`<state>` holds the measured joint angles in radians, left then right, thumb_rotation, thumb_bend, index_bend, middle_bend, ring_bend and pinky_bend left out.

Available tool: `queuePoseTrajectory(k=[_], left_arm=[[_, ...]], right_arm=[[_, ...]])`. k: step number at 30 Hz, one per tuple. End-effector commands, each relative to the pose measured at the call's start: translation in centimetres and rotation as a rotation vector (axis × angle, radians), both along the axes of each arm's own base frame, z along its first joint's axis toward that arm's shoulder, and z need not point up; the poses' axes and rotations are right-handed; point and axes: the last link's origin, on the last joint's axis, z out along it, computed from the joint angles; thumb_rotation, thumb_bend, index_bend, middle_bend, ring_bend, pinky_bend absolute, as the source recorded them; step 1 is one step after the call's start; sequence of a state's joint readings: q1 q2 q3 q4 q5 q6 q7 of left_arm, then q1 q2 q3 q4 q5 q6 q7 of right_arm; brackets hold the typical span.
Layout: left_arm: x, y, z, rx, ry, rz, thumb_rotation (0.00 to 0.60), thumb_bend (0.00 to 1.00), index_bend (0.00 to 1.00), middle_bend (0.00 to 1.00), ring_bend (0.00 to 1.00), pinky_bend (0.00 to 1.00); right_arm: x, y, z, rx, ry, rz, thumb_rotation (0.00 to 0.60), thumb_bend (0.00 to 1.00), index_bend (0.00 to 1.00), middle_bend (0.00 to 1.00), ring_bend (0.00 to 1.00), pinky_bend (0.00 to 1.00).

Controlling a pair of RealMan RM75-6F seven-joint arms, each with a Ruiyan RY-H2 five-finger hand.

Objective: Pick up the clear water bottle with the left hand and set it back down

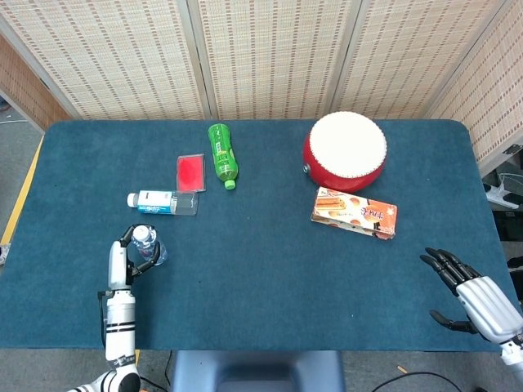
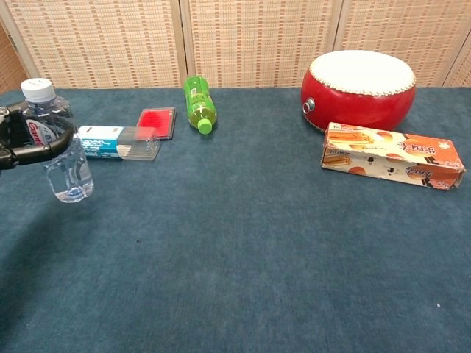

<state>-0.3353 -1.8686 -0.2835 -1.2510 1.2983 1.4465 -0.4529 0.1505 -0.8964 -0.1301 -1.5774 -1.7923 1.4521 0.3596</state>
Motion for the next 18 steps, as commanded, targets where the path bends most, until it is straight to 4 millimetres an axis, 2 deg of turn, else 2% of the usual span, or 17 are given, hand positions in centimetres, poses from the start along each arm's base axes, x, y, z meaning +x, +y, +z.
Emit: queuePoseTrajectory(k=[1, 10, 15, 18], left_arm=[[-0.21, -0.04, -0.23, -0.011, -0.001, 0.005, 0.600, 0.63, 0.47, 0.53, 0.47, 0.26], [-0.52, -0.25, -0.67, -0.052, 0.029, -0.011, 0.600, 0.54, 0.23, 0.34, 0.27, 0.19], [-0.79, -0.43, -0.90, -0.102, 0.047, -0.027, 0.600, 0.48, 0.05, 0.15, 0.08, 0.14], [-0.87, -0.50, -0.92, -0.124, 0.070, -0.040, 0.600, 0.44, 0.00, 0.05, 0.02, 0.13]], right_arm=[[0.00, -0.01, 0.01, -0.001, -0.001, -0.001, 0.600, 0.17, 0.00, 0.00, 0.00, 0.21], [-0.01, -0.01, 0.01, 0.000, 0.000, -0.002, 0.600, 0.17, 0.00, 0.00, 0.00, 0.21], [-0.01, 0.02, 0.04, -0.001, -0.001, 0.000, 0.600, 0.17, 0.00, 0.00, 0.00, 0.21], [-0.01, 0.00, 0.03, -0.001, -0.001, -0.001, 0.600, 0.17, 0.00, 0.00, 0.00, 0.21]])
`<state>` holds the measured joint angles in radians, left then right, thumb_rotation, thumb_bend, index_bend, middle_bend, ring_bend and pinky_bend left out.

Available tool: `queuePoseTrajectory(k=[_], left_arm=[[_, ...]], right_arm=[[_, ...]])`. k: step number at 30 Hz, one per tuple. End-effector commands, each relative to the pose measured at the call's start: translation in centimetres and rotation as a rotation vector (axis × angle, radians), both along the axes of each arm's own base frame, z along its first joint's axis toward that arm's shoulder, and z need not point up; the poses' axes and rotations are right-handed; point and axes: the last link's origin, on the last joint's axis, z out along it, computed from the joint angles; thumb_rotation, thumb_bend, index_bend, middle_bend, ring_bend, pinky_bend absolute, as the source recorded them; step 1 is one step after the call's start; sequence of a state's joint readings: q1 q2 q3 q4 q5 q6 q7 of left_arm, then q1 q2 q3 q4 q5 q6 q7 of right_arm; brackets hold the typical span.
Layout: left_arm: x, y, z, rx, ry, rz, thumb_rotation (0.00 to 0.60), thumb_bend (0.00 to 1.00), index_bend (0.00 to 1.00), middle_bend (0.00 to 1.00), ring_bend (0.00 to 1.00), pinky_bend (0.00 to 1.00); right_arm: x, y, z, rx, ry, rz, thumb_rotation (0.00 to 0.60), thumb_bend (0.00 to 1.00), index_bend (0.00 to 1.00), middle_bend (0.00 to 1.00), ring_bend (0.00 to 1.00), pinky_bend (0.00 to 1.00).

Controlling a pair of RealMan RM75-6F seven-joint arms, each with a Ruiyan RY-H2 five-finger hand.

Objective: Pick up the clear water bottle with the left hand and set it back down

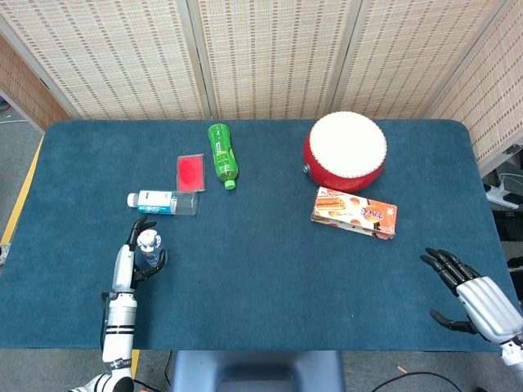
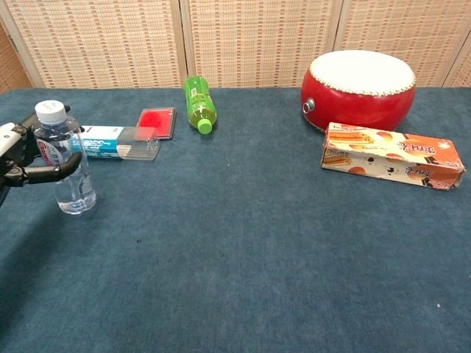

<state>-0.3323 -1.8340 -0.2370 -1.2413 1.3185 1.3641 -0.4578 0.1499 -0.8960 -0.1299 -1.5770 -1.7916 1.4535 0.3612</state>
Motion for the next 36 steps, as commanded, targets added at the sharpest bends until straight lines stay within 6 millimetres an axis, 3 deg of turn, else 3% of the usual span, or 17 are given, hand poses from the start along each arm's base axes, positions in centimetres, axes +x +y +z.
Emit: queuePoseTrajectory(k=[1, 17, 28, 36], left_arm=[[0.0, -0.1, 0.0, -0.025, 0.023, -0.018, 0.600, 0.44, 0.00, 0.03, 0.01, 0.12], [1.0, -0.2, 2.2, -0.064, 0.095, -0.090, 0.600, 0.40, 0.00, 0.00, 0.00, 0.09], [0.6, -0.4, 2.0, -0.116, 0.144, -0.099, 0.600, 0.36, 0.00, 0.00, 0.00, 0.08], [0.9, -0.1, 3.1, -0.096, 0.177, -0.119, 0.600, 0.35, 0.00, 0.00, 0.00, 0.08]], right_arm=[[0.0, 0.0, 0.0, 0.001, 0.001, 0.000, 0.600, 0.17, 0.00, 0.00, 0.00, 0.21], [0.0, 0.0, 0.0, 0.001, 0.002, 0.001, 0.600, 0.17, 0.00, 0.00, 0.00, 0.21], [0.0, 0.0, 0.0, 0.001, 0.002, 0.000, 0.600, 0.17, 0.00, 0.00, 0.00, 0.21], [0.0, 0.0, 0.0, 0.000, 0.000, 0.000, 0.600, 0.17, 0.00, 0.00, 0.00, 0.21]])
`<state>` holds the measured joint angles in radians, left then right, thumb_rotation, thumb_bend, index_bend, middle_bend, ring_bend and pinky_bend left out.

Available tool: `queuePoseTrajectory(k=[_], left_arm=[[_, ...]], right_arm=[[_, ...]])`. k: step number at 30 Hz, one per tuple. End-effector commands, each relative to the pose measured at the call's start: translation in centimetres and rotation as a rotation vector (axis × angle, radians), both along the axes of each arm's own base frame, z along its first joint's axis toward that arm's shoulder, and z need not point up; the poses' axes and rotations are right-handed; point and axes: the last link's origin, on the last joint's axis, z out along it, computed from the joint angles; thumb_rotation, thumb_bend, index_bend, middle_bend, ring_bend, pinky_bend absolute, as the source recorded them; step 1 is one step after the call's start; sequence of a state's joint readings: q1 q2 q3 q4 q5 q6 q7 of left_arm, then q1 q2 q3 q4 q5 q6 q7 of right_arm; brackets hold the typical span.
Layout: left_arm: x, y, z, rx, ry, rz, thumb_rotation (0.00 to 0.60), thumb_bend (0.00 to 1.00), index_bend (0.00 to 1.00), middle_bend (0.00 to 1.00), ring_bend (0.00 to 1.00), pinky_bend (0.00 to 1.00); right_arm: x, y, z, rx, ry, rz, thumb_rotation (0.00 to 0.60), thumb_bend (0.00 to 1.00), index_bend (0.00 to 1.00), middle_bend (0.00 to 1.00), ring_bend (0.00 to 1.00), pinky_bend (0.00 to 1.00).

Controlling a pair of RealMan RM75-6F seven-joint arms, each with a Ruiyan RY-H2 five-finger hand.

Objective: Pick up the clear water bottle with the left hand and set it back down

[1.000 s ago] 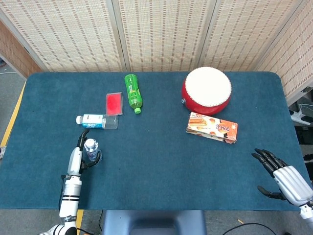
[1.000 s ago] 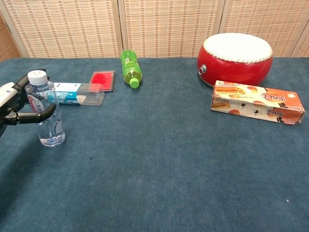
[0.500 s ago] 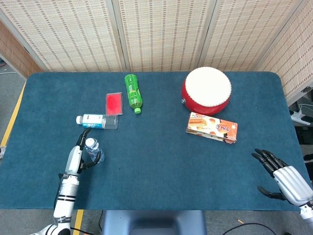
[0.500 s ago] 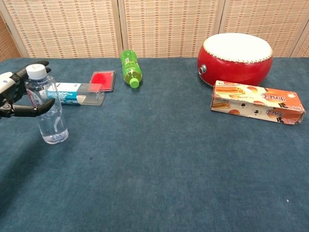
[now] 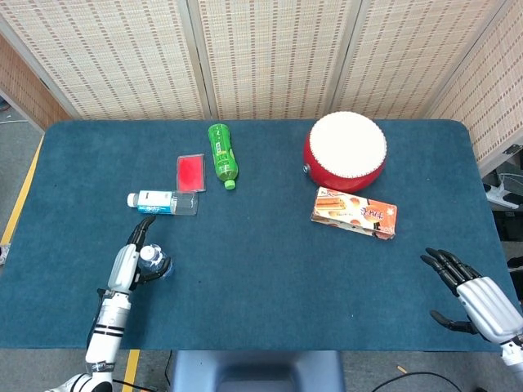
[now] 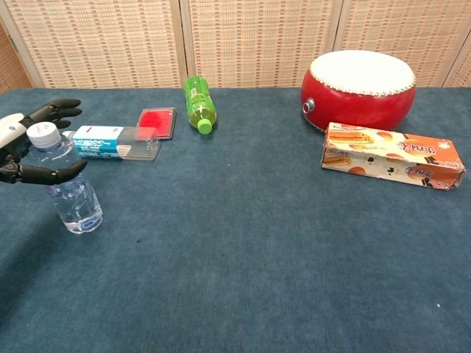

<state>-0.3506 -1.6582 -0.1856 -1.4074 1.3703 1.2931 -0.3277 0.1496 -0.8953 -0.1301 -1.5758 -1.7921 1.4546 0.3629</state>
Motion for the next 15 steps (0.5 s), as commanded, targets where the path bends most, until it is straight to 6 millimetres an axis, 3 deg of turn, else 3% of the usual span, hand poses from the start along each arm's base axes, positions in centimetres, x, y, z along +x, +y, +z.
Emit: queuePoseTrajectory(k=[1, 9, 11, 15], left_arm=[[0.3, 0.2, 0.8, 0.009, 0.008, -0.011, 0.600, 0.35, 0.00, 0.00, 0.00, 0.08], [1.2, 0.0, 2.3, 0.014, 0.043, -0.044, 0.600, 0.35, 0.00, 0.00, 0.00, 0.08], [1.8, -0.6, 4.3, 0.044, 0.143, -0.109, 0.600, 0.35, 0.00, 0.00, 0.00, 0.08], [2.7, -1.5, 6.8, 0.074, 0.153, -0.145, 0.600, 0.35, 0.00, 0.00, 0.00, 0.08]], right_arm=[[0.0, 0.0, 0.0, 0.001, 0.001, 0.000, 0.600, 0.17, 0.00, 0.00, 0.00, 0.21], [0.0, 0.0, 0.0, 0.001, 0.001, 0.000, 0.600, 0.17, 0.00, 0.00, 0.00, 0.21], [0.0, -0.1, 0.0, 0.001, -0.001, 0.001, 0.600, 0.17, 0.00, 0.00, 0.00, 0.21], [0.1, -0.3, -0.1, 0.004, -0.001, -0.001, 0.600, 0.17, 0.00, 0.00, 0.00, 0.21]])
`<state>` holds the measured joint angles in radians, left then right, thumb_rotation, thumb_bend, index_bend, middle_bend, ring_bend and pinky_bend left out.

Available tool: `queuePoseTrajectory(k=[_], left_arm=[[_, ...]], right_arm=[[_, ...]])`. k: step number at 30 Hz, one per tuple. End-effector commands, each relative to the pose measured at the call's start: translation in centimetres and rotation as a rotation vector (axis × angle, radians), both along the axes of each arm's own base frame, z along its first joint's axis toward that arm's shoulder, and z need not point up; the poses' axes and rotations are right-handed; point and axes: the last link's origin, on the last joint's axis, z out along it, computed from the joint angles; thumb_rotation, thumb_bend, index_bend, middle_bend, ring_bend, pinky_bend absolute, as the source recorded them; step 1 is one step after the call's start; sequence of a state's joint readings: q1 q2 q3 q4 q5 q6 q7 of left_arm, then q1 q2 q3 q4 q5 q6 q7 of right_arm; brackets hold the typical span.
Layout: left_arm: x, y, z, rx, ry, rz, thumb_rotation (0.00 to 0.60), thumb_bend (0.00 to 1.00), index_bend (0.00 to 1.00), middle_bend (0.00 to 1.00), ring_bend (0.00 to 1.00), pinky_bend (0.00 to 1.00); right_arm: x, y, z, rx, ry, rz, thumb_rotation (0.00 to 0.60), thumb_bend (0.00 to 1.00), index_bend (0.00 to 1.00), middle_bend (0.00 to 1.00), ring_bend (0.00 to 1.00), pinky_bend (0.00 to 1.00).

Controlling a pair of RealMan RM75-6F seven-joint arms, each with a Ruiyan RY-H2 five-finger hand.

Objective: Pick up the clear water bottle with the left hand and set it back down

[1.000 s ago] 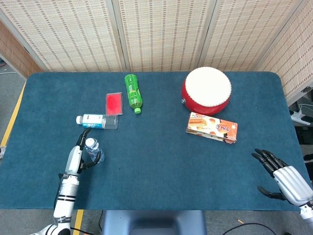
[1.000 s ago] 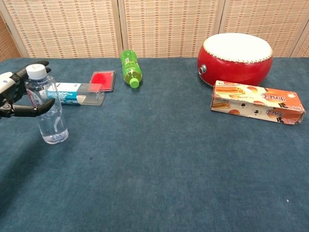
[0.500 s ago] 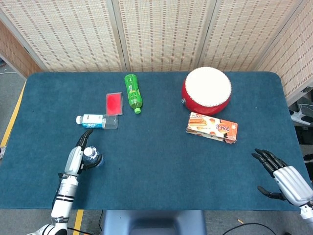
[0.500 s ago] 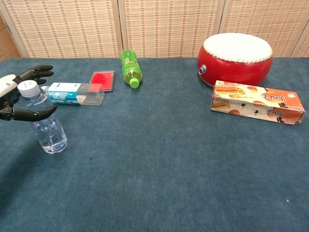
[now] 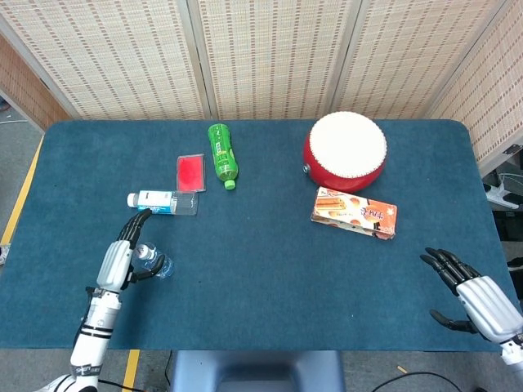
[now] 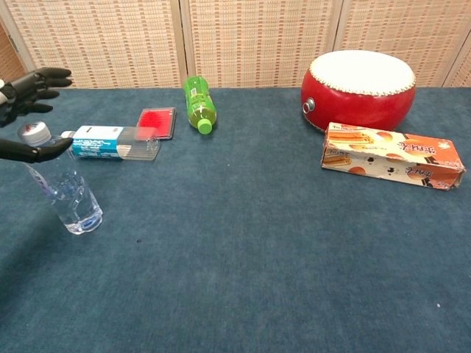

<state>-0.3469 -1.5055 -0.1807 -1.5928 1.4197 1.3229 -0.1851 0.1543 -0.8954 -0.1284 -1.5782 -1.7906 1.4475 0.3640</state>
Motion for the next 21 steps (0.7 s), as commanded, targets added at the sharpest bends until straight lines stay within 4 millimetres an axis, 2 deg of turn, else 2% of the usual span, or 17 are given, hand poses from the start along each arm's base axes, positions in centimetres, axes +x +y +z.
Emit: queuePoseTrajectory(k=[1, 4, 7, 13, 17, 21], left_arm=[[1.0, -1.0, 3.2, 0.037, 0.033, -0.063, 0.600, 0.35, 0.00, 0.00, 0.00, 0.08], [1.0, -1.3, 4.8, 0.049, 0.057, -0.083, 0.600, 0.35, 0.00, 0.00, 0.00, 0.08], [0.1, -1.7, 5.7, 0.043, 0.124, -0.075, 0.600, 0.34, 0.00, 0.00, 0.00, 0.08], [-4.5, -2.8, 6.8, 0.067, 0.439, -0.018, 0.600, 0.35, 0.00, 0.00, 0.00, 0.08], [-7.3, -3.4, 7.1, 0.123, 0.659, -0.047, 0.600, 0.36, 0.01, 0.00, 0.00, 0.08], [-8.9, -4.1, 6.8, 0.178, 0.737, -0.050, 0.600, 0.37, 0.08, 0.00, 0.00, 0.08]], right_arm=[[0.0, -0.1, -0.1, 0.002, 0.002, -0.002, 0.600, 0.17, 0.00, 0.00, 0.00, 0.21], [0.1, -0.2, -0.4, 0.011, 0.011, -0.004, 0.600, 0.17, 0.00, 0.00, 0.00, 0.21], [0.1, -0.3, -0.6, 0.015, 0.016, -0.005, 0.600, 0.17, 0.00, 0.00, 0.00, 0.21], [0.1, -0.3, -0.6, 0.013, 0.019, -0.009, 0.600, 0.17, 0.00, 0.00, 0.00, 0.21], [0.1, -0.1, -0.7, 0.011, 0.025, -0.011, 0.600, 0.17, 0.00, 0.00, 0.00, 0.21], [0.1, 0.1, -0.8, 0.005, 0.033, -0.015, 0.600, 0.17, 0.00, 0.00, 0.00, 0.21]])
